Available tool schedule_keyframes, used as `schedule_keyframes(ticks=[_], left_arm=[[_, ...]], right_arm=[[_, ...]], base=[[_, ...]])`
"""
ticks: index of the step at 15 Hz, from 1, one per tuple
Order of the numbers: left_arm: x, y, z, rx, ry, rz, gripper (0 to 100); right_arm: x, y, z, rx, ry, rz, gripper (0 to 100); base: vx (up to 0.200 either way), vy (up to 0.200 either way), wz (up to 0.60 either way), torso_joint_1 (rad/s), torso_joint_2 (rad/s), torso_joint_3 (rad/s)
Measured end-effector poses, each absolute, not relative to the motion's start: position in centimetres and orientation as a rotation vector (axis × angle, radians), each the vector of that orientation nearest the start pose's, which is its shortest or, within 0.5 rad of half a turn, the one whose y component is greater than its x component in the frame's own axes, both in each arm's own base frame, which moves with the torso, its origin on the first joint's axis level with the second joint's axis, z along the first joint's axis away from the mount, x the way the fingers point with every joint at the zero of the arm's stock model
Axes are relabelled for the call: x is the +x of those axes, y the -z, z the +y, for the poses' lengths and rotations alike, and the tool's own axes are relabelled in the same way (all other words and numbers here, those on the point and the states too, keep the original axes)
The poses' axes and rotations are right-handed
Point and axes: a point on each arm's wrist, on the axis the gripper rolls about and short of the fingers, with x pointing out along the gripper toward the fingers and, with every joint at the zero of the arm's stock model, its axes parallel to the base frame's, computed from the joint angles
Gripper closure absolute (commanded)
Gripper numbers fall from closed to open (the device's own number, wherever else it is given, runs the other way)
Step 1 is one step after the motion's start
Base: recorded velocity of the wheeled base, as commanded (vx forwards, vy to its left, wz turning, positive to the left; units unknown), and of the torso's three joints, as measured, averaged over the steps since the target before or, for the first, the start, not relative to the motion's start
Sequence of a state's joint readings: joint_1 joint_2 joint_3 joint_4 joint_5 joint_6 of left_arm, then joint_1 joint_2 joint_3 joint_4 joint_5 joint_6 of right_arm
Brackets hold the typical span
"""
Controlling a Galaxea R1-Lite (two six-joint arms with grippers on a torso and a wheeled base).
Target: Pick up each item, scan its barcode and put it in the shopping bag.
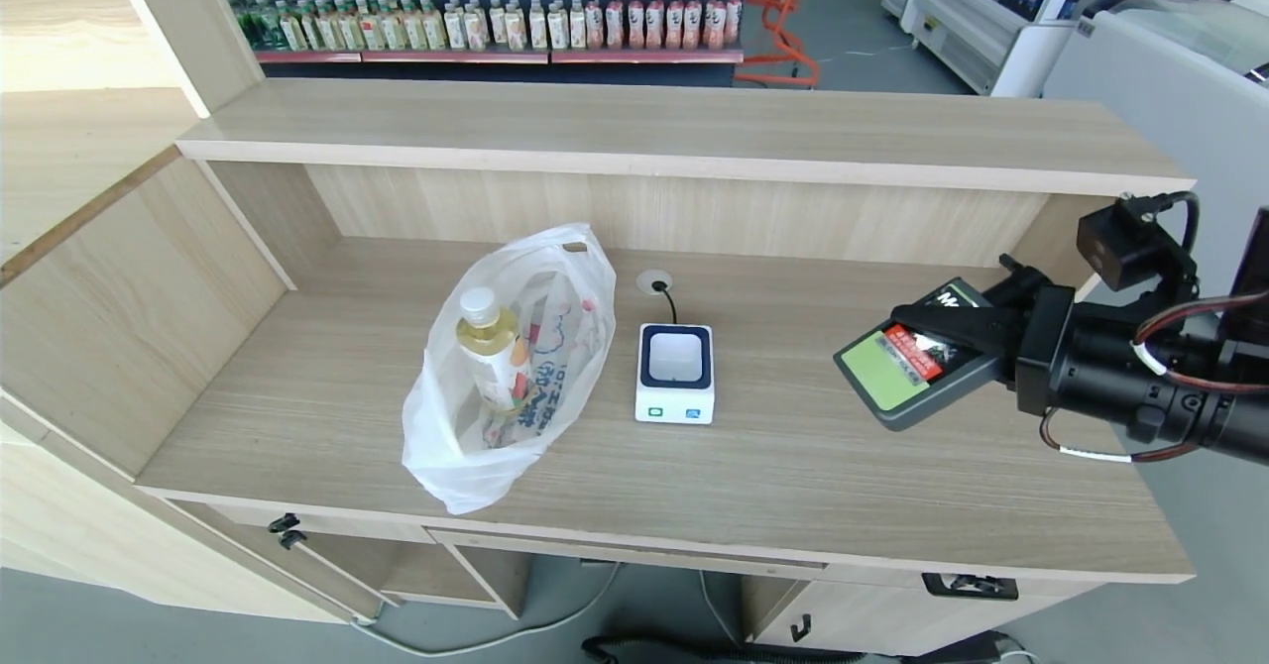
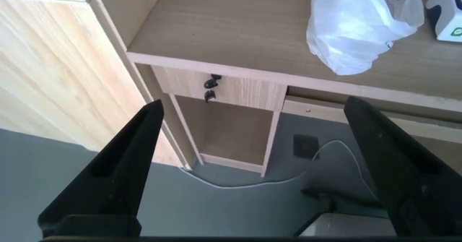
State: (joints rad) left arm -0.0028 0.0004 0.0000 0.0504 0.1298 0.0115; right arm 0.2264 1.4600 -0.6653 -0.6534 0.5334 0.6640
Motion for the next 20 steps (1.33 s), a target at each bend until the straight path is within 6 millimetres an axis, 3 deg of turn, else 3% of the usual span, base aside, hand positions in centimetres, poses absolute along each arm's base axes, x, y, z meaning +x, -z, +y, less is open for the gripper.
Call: schedule_keyframes(ticks=[7, 11, 20], left_arm=[[-2.3, -7.0, 0.3, 0.019, -0.128, 0.052, 0], [-2.3, -7.0, 0.3, 0.018, -0.126, 0.052, 0], [-2.3, -7.0, 0.3, 0.017, -0.127, 0.052, 0]], right_arm=[[23.0, -19.9, 6.5, 0.552, -0.682, 0.401, 100], [23.0, -19.4, 7.2, 0.507, -0.699, 0.417, 100], [25.9, -17.0, 12.6, 0.376, -0.719, 0.477, 100]], base=[[0.171, 0.000, 0.00, 0.000, 0.00, 0.004], [0.000, 0.000, 0.00, 0.000, 0.00, 0.000], [0.000, 0.000, 0.00, 0.000, 0.00, 0.000]])
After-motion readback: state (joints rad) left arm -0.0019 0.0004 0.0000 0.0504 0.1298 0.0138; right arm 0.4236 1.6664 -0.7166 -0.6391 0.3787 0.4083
